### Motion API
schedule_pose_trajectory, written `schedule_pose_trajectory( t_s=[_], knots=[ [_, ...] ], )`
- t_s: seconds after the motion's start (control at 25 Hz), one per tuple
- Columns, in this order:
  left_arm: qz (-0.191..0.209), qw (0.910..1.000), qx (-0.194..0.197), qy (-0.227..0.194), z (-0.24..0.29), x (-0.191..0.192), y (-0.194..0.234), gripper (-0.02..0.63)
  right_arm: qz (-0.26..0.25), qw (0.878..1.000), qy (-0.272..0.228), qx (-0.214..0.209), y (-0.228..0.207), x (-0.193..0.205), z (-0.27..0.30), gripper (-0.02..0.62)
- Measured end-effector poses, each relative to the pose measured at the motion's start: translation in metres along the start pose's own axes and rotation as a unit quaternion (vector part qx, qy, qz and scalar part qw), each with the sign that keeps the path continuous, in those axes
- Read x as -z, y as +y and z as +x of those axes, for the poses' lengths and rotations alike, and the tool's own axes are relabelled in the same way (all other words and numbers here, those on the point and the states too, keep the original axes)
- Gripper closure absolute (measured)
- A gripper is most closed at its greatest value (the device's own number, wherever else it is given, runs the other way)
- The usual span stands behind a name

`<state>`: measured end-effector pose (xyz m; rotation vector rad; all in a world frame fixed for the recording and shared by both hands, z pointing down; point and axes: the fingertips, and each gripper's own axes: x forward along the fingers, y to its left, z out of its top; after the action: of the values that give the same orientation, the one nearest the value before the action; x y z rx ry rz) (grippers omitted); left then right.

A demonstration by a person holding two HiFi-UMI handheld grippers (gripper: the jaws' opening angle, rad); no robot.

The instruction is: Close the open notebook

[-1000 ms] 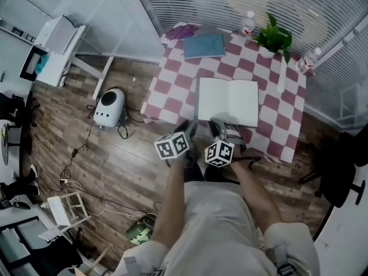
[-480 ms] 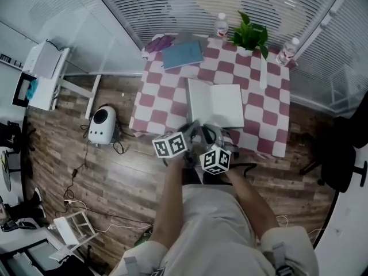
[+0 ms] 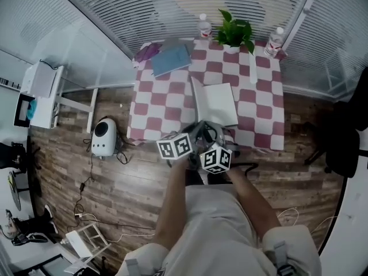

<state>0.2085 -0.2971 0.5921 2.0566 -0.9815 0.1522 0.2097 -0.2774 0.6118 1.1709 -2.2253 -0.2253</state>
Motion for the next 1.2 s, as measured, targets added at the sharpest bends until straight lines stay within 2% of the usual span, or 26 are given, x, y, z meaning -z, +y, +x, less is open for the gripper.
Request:
schedule_pose_trajectory(
  t_s=[0.08,0.16,0.32,0.44,0.6,0.8,1.12,1.2],
  knots=[
    [0.007,0.9998,0.019,-0.002,0.005,0.0,-0.01,0.552,0.018,1.0,0.002,0.01,-0.007,0.004,-0.003,0.523],
    [0.016,0.9991,0.039,-0.003,0.009,0.002,-0.021,0.517,0.039,0.999,0.004,0.015,-0.012,0.009,-0.007,0.54],
    [0.054,0.996,0.071,0.002,0.014,0.002,-0.041,0.47,0.067,0.997,0.01,0.026,-0.023,0.019,-0.011,0.541],
    [0.078,0.9936,0.082,-0.003,0.014,0.0,-0.051,0.466,0.089,0.995,0.02,0.036,-0.03,0.03,-0.014,0.541],
    [0.104,0.9935,0.046,-0.011,0.014,-0.002,-0.042,0.468,0.125,0.99,0.04,0.048,-0.039,0.051,-0.017,0.541],
    [0.113,0.9933,0.024,-0.001,0.018,0.008,-0.035,0.472,0.164,0.983,0.067,0.054,-0.047,0.074,-0.018,0.537],
    [0.115,0.9928,-0.034,0.0,0.01,0.015,-0.011,0.586,0.216,0.969,0.108,0.056,-0.051,0.104,-0.014,0.525],
    [0.108,0.993,-0.048,-0.007,0.006,0.013,-0.004,0.597,0.225,0.966,0.117,0.056,-0.051,0.109,-0.012,0.523]
  ],
)
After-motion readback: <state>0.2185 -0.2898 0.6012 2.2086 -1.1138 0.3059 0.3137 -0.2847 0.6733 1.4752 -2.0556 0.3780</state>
